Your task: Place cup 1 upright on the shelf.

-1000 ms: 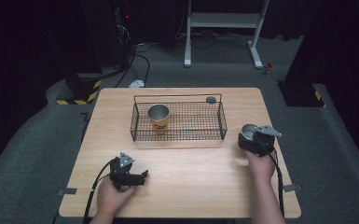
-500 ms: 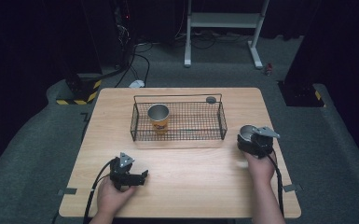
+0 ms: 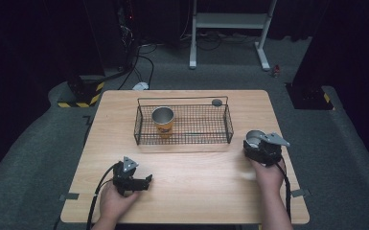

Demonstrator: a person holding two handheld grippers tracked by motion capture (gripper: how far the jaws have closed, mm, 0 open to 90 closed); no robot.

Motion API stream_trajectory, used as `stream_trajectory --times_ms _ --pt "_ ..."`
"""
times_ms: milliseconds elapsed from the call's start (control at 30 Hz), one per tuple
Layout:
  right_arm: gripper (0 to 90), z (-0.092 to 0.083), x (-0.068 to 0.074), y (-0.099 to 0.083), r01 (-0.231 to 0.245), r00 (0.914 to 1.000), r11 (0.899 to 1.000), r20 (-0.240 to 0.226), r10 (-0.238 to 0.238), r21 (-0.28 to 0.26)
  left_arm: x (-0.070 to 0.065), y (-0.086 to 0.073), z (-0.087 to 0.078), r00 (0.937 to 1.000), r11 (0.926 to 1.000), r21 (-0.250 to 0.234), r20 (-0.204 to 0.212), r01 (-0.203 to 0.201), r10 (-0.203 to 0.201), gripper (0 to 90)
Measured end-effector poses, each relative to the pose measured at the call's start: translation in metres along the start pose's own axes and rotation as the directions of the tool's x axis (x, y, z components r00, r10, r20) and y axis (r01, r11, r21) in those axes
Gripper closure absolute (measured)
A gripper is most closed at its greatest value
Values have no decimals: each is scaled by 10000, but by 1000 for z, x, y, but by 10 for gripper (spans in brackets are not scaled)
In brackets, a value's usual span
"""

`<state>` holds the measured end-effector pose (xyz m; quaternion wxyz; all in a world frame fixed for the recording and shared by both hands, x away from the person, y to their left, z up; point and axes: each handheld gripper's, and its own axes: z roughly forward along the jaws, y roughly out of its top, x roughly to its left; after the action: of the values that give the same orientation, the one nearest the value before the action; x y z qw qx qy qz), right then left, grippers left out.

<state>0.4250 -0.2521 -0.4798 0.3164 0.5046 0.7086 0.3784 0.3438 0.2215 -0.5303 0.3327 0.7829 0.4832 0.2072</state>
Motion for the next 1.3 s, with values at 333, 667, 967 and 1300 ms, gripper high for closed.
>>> stream_trajectory --times_ms 333,667,967,1300 --pt "184 -14 11 4 194 9992 9991 -337 -207 -373 0 0 0 10000 10000 -13 -17 5 -5 45" --pt "184 -25 22 10 323 9972 9972 -648 -367 -669 -1 0 0 10000 10000 -28 -53 -4 4 50" --pt "184 -30 37 11 377 9938 9958 -1016 -461 -831 -1 0 -1 10000 10000 -37 -3 -59 59 61" --pt "184 -35 52 11 662 9892 9951 -1260 -751 -738 -1 0 -1 10000 10000 -39 -1 -60 60 63"
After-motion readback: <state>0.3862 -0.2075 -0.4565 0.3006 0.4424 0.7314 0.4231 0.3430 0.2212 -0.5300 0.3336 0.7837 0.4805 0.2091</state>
